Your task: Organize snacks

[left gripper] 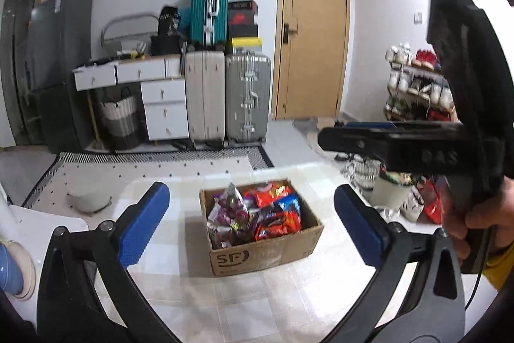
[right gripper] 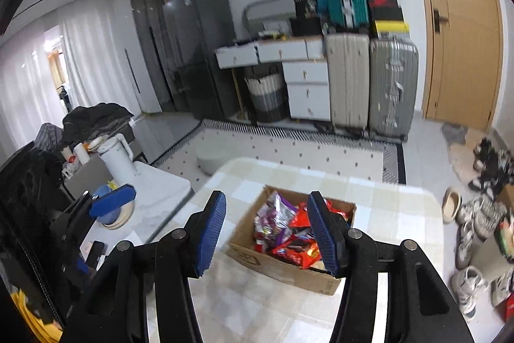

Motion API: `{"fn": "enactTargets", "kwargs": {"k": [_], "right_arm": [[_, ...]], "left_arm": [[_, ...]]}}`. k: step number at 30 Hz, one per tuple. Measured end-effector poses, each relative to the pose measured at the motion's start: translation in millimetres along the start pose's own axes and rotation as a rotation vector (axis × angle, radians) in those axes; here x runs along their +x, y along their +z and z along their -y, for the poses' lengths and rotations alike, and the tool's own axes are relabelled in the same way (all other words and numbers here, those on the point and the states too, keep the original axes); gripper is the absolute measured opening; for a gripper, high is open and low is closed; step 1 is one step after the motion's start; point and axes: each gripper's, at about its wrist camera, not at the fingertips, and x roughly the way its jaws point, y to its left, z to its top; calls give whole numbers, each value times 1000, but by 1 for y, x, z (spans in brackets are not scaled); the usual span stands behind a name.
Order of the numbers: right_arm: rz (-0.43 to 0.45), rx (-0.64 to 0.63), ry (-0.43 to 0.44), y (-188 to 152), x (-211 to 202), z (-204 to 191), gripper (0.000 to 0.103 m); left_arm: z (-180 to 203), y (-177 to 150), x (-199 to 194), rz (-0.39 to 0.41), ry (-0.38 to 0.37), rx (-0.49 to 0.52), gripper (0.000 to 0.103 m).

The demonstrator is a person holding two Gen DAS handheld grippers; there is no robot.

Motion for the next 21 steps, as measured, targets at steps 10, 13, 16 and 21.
{"fn": "enactTargets", "kwargs": {"k": [10,13,16,21], "right_arm": [[271,-84,-28,13,-139,-70,95],[361,-83,-27,5,-186,-89,100],[416,-77,-22,-12,-217,-101,102],[471,-82,-52,-60,-253,-113,102]], "left_arm": [[4,38,-131,167,72,-13,102],[5,38,-174,222,116,-13,102],[2,33,-207,244,149,-19,102],[-13,16,-238,213,211,-33,102]]}}
